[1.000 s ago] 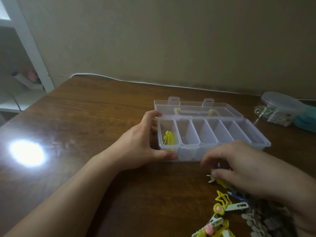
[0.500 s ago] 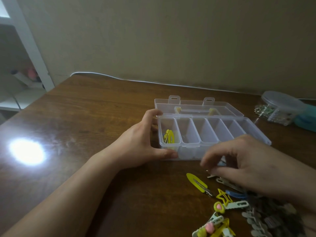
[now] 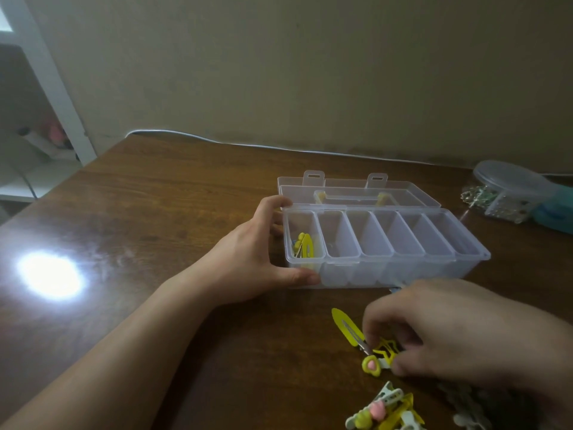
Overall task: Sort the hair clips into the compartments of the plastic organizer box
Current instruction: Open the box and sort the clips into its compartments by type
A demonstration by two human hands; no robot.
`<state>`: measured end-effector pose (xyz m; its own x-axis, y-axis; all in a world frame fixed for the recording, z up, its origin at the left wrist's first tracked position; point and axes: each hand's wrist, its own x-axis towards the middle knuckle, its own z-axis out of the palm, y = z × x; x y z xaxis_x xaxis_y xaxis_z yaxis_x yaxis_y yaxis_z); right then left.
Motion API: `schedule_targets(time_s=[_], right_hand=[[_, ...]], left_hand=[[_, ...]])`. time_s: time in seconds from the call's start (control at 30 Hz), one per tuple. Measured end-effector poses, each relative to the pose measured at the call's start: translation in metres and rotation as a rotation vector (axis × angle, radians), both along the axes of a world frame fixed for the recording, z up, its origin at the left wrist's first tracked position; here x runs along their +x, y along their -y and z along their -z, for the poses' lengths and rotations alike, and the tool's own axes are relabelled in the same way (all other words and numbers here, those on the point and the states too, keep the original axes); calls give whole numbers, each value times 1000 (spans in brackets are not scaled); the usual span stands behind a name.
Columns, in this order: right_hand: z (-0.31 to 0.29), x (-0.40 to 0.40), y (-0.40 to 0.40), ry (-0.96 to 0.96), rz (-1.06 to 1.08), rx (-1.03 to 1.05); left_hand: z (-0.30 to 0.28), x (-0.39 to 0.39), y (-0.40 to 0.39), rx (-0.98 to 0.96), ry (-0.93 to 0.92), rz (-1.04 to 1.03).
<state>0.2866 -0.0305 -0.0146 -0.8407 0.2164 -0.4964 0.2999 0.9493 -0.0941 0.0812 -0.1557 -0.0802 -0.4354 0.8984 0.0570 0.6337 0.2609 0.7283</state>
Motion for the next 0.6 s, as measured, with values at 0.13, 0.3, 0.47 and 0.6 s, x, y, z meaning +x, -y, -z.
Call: schedule_targets(time_s=[0.13, 0.3, 0.47, 0.6], right_hand=[[0, -1, 2, -11, 32, -46], [2, -7, 13, -119, 62, 63], [16, -8, 23, -215, -80, 71], [15, -9, 21, -307, -138, -43]], left_hand=[[-1, 0, 0, 0, -3, 1], [0, -1, -1, 4, -14, -4], [2, -1, 0, 20, -29, -13], [3, -2, 1, 32, -41, -10]])
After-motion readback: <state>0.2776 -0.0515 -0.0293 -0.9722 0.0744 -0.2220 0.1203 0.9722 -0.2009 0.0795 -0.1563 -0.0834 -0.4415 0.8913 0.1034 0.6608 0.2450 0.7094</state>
